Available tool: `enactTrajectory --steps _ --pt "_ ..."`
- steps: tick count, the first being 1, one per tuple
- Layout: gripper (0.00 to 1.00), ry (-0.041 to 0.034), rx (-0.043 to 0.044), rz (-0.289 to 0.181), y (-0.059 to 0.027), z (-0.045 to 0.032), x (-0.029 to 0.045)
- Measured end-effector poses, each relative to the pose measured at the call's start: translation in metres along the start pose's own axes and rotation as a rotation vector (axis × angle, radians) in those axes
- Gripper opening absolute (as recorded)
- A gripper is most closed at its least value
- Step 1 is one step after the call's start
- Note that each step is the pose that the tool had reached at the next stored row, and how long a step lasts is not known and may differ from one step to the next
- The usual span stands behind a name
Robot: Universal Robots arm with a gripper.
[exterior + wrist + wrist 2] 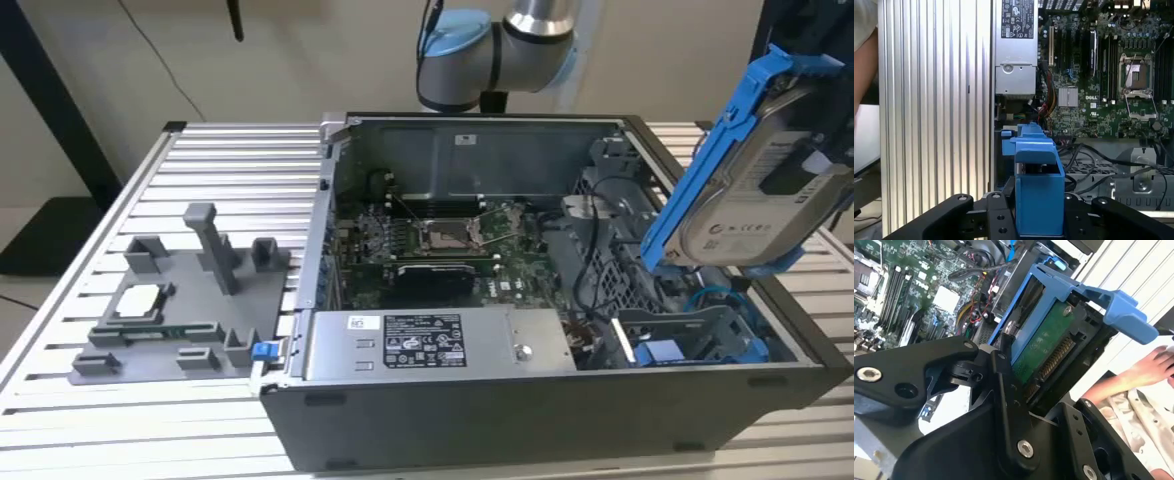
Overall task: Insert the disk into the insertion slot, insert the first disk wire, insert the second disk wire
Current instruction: 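Insert the disk into the insertion slot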
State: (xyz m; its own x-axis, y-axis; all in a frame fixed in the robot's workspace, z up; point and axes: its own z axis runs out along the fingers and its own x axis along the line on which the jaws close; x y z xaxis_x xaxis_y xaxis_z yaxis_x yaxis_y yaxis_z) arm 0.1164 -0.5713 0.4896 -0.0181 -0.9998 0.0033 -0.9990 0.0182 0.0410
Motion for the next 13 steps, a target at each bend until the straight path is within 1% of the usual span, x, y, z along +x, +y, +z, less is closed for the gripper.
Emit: enactTrajectory --steps 5,13 --pt "0.0 0.0 0.0012 0.0 -0.0004 0.0084 0.0018" --pt "0.0 -0.0001 0.0067 0.001 -0.0011 0.0229 0.0065"
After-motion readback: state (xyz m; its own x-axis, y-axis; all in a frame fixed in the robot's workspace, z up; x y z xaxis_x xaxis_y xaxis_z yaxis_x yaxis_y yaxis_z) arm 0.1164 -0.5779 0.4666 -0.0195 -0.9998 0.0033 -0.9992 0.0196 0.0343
